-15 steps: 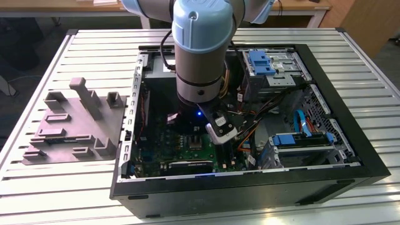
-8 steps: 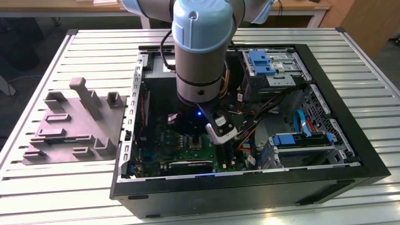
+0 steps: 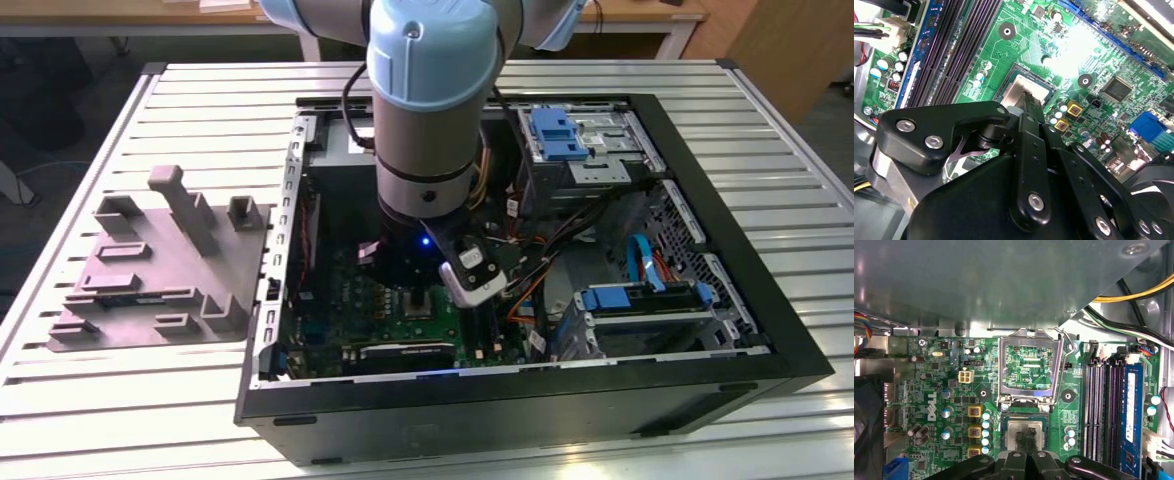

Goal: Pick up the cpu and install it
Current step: 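Close the cpu cover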

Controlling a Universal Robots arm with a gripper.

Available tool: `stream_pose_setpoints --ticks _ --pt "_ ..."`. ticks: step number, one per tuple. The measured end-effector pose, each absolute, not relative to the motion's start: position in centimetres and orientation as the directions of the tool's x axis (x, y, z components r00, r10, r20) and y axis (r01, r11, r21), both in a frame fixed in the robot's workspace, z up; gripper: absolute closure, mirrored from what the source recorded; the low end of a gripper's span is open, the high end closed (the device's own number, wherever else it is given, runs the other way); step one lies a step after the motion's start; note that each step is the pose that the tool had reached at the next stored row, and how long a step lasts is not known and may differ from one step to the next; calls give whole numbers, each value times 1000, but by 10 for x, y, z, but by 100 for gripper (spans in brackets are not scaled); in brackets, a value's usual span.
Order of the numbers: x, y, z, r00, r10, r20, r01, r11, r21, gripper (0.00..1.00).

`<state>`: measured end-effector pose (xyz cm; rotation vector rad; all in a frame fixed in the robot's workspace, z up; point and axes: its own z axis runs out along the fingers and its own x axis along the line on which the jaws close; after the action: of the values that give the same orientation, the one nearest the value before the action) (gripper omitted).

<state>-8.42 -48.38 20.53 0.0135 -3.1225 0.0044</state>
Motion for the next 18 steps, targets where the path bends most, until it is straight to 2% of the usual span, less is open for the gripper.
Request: stream_pose_setpoints --ticks 18 --pt "-84 -484 211 -1000 -9 19 -9 1000 -2 89"
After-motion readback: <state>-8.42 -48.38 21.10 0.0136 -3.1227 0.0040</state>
